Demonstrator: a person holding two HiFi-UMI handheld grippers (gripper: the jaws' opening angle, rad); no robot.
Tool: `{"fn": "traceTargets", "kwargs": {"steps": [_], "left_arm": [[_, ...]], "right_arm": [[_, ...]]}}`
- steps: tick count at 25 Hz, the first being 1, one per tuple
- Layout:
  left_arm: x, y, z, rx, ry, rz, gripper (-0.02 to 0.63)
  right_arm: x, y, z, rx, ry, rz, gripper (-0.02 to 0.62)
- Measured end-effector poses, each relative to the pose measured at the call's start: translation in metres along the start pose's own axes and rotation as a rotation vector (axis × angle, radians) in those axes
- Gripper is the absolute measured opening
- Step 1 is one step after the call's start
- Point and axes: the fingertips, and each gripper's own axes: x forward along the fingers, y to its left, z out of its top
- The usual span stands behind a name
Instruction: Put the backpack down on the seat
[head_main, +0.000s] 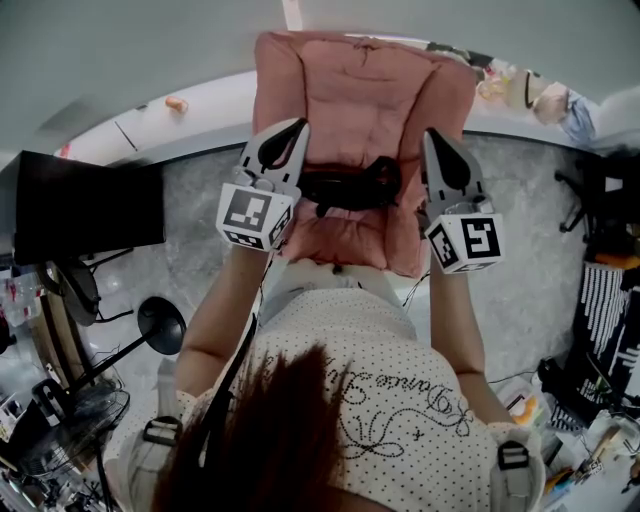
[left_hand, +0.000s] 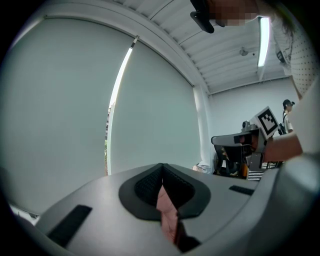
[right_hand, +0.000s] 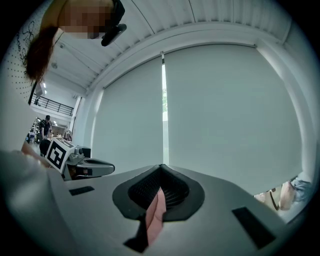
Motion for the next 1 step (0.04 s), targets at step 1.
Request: {"fn": "traceTargets", "kwargs": {"steps": [1], "left_arm": [[-0.0009, -0.0011, 0.0006, 0.0, -0.002, 0.0, 0.005]], "right_arm": [[-0.0015, 0.0005, 0.0002, -0.002, 0.0, 0.0, 0.011]]}}
